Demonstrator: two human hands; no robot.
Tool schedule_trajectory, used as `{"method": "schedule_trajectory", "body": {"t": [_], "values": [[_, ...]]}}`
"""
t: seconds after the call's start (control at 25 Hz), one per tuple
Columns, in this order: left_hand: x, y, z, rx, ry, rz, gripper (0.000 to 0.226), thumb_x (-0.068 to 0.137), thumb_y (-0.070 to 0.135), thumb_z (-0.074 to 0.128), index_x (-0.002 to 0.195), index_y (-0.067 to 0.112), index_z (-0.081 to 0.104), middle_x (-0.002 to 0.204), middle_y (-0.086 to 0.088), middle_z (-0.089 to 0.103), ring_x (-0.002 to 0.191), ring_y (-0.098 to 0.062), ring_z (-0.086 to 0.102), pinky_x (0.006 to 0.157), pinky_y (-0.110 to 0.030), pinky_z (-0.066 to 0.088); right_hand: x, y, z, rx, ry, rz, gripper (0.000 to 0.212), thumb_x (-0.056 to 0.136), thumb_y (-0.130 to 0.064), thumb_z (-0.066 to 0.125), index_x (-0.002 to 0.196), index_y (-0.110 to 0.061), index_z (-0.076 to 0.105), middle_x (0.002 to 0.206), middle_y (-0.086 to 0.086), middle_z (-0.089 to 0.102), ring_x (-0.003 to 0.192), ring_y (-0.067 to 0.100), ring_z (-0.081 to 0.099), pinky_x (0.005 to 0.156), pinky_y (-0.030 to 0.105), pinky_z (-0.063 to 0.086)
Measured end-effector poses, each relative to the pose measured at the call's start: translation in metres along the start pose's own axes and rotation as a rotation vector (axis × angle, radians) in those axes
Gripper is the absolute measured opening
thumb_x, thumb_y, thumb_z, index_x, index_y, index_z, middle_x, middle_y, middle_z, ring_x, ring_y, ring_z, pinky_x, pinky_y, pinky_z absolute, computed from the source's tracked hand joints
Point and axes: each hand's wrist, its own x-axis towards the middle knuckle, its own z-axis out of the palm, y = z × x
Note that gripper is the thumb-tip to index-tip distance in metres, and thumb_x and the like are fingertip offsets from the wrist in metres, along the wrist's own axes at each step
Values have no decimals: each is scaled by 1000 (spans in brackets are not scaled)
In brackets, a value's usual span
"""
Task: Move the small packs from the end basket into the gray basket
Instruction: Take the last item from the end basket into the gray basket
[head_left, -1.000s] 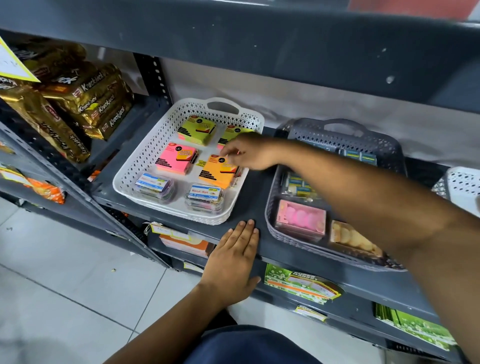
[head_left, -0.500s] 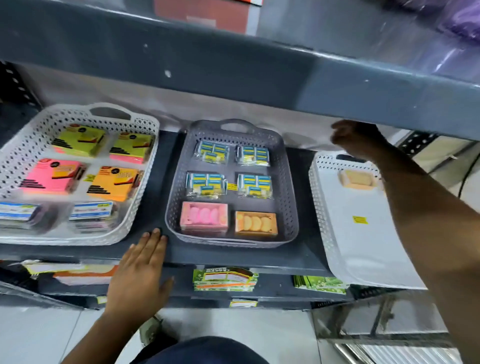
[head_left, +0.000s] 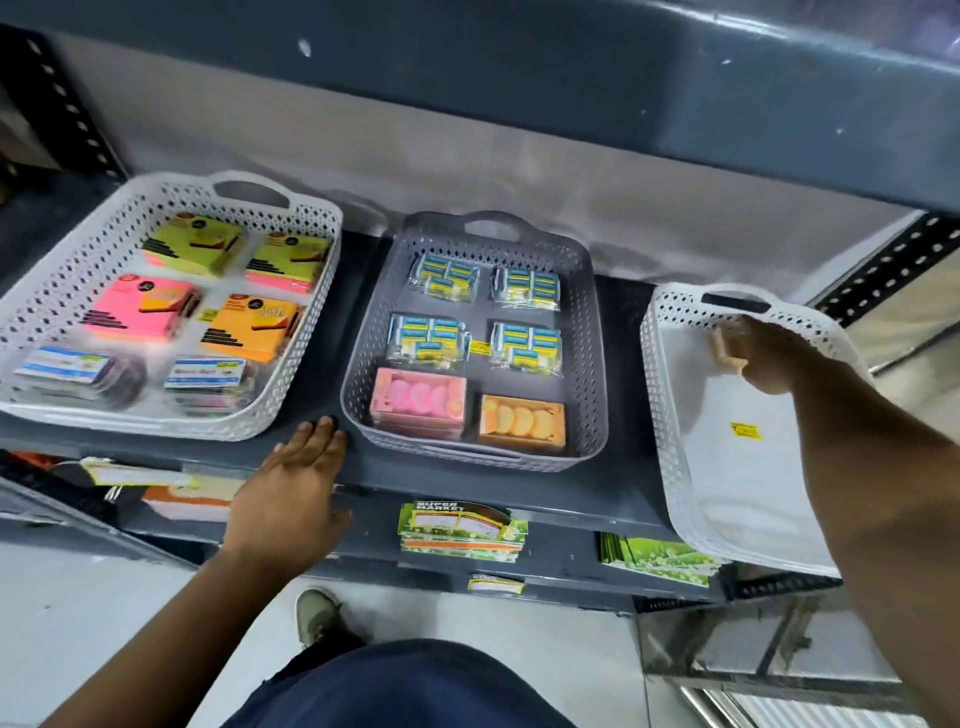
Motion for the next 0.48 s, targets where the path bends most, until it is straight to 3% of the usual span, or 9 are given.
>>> {"method": "schedule_trajectory", "body": {"t": [0.08,0.28,0.4,0.48], "values": [[1,-1,-1,5,-10,5,87,76,40,67,146,14,22,158,-5,17,145,-21,15,117,-37,18,-3,-5,0,-19,-77,9,39,74,-20,69,112,-16,66,107,16,68,98,33,62,84,35,48],[4,-1,-7,-12,-30,-19,83,76,41,66,145,18,26,158,1,18,145,-18,15,112,-36,28,-16,2,-18,-15,-155,93,27,65,-22,72,91,-13,71,93,13,70,79,27,59,73,29,49],[8,0,-12,-35,-44,-49,78,76,41,65,143,23,29,157,4,20,144,-17,20,106,-40,39,-27,-13,-44,8,-1,-7,42,72,-31,67,112,-20,62,113,15,66,94,31,58,77,31,46],[10,0,-13,-37,-51,-63,76,76,41,64,142,25,31,157,5,22,143,-16,23,103,-40,42,-40,-38,-67,167,172,-93,45,71,-31,70,114,-23,59,114,15,64,104,36,57,84,36,44]]}}
